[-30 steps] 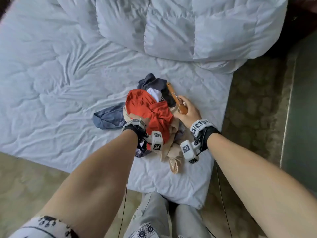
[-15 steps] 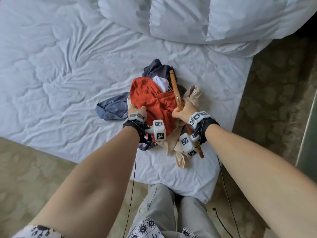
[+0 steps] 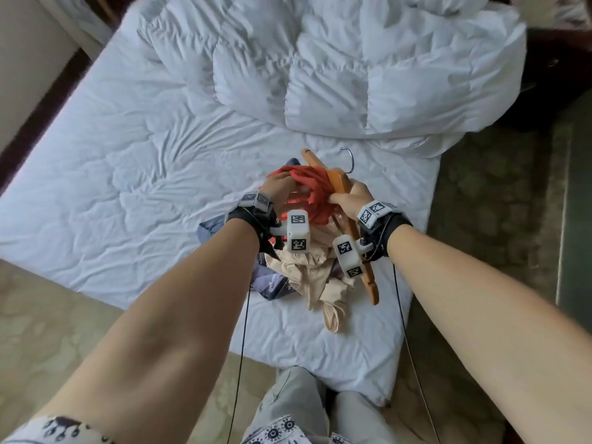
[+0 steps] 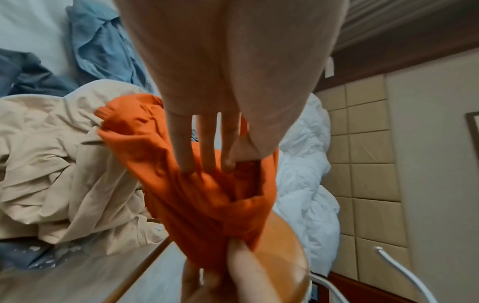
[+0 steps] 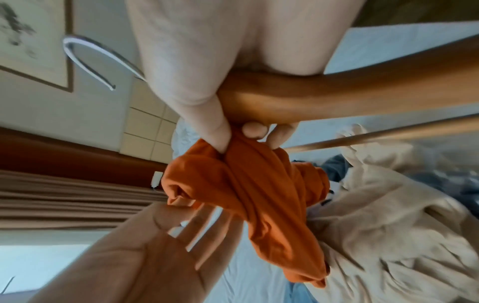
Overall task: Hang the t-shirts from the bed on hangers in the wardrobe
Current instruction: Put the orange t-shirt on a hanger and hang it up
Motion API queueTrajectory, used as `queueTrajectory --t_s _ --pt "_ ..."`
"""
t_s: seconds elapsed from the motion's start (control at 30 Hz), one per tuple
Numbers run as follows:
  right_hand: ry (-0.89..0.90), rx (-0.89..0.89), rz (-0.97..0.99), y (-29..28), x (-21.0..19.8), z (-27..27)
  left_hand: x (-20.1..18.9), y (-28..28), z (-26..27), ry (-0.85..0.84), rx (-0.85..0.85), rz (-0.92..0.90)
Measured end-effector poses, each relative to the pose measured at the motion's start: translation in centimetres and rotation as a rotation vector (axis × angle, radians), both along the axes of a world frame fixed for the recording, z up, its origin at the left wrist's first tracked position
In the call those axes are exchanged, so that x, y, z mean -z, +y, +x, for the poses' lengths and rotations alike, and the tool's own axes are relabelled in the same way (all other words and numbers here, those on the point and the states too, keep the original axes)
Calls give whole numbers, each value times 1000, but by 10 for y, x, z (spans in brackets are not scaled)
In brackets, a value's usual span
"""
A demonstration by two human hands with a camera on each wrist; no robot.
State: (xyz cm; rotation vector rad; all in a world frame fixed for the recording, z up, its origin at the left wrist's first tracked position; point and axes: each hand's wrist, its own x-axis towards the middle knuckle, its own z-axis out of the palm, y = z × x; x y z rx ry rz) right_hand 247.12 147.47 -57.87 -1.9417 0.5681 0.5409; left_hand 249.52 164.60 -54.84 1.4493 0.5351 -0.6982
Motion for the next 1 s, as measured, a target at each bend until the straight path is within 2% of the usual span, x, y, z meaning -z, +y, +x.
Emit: queueTrajectory --t_s 0.1,0.23,0.33,0.5,0.67,0.77,0.83,0.9,1.0 --pt "-124 58 66 -10 -50 -4 -31 -5 -12 -130 121 61" --pt "-263 149 151 -19 -119 -6 -80 -16 -32 -179 407 161" --pt "-375 144 142 -30 -177 -13 -119 -26 -43 -253 578 310" --pt "-556 77 70 -56 -264 -34 -185 -57 -54 -499 456 320" --pt "-700 13 -63 -81 -325 -55 -242 -90 -64 -624 278 213" --pt "-753 36 -136 -97 -356 -71 -280 -104 -71 -710 241 216" --pt "-773 75 -185 -106 -375 -80 -300 -108 -75 -715 287 230" --pt "-789 121 -196 -113 -388 -85 -311 -107 -78 -667 413 287" --pt "-830 177 -240 -116 -403 -88 -321 -104 -82 -626 679 523"
